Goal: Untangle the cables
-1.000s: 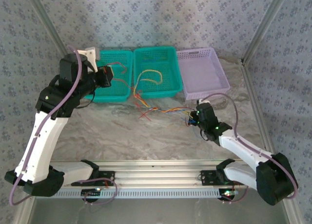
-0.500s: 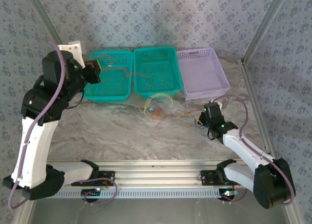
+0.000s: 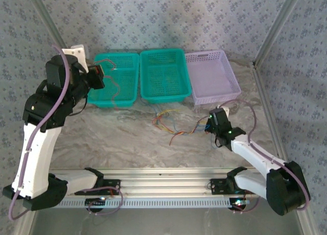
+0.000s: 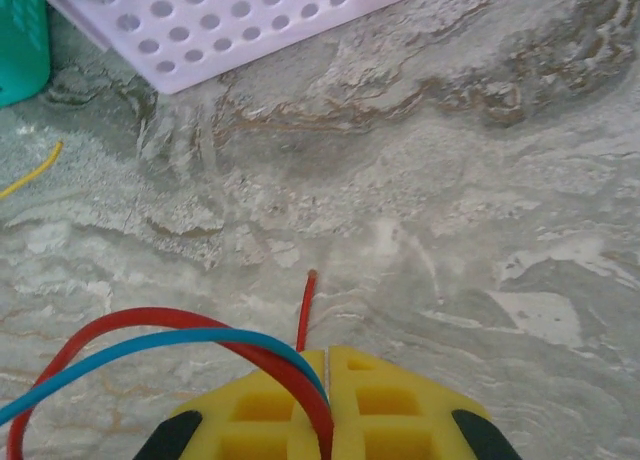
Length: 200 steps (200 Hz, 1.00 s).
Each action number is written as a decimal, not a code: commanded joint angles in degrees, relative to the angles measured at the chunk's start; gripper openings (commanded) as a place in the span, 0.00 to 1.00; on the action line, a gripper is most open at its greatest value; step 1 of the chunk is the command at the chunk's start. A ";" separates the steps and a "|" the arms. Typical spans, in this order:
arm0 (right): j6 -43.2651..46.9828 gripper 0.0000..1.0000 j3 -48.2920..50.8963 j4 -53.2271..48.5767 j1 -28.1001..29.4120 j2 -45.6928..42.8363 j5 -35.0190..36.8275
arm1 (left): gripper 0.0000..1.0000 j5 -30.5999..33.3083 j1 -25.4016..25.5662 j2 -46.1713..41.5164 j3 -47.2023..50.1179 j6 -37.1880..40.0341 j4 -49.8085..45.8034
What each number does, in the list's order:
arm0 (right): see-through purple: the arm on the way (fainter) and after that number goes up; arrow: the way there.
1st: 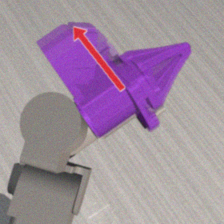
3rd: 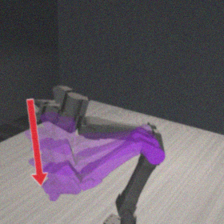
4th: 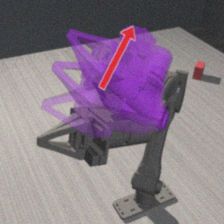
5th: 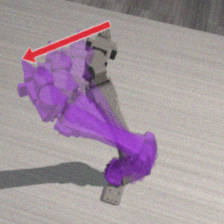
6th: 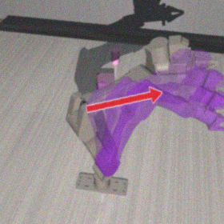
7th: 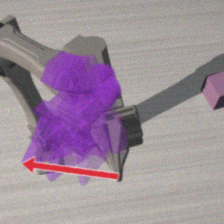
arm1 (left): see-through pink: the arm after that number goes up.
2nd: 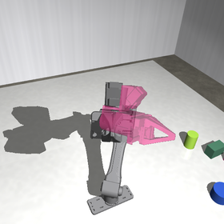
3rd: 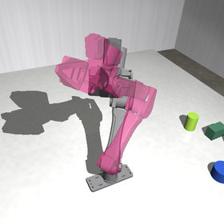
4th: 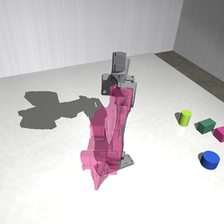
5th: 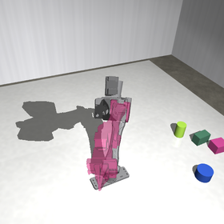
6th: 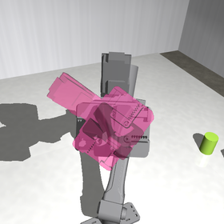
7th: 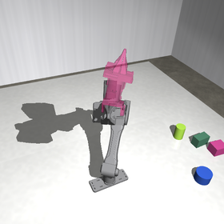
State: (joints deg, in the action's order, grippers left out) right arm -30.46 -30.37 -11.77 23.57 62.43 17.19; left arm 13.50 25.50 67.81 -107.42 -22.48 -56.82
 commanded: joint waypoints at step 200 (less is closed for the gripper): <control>5.17 0.00 2.24 10.50 6.51 -2.04 -5.11 | 0.00 0.30 8.41 48.17 -38.81 4.83 9.19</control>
State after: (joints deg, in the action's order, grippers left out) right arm -26.50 -28.86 -2.66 29.15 62.19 13.08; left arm 12.73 33.78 107.44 -138.17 -19.05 -46.59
